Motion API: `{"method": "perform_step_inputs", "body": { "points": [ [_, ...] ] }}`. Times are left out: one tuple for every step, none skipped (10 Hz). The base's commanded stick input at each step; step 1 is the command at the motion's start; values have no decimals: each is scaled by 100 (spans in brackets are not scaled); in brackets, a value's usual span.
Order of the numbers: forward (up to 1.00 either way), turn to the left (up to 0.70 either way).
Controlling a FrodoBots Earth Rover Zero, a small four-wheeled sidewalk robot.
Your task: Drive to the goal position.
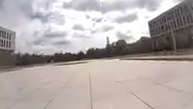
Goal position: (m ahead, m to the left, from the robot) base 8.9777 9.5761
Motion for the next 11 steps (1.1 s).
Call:
{"method": "perform_step_inputs", "body": {
  "points": [
    [70, 1],
    [70, 7],
    [70, 6],
    [70, 2],
    [70, 5],
    [70, 2],
    [70, 0],
    [70, 0],
    [70, 6],
    [70, 8],
    [70, 7]
  ]
}}
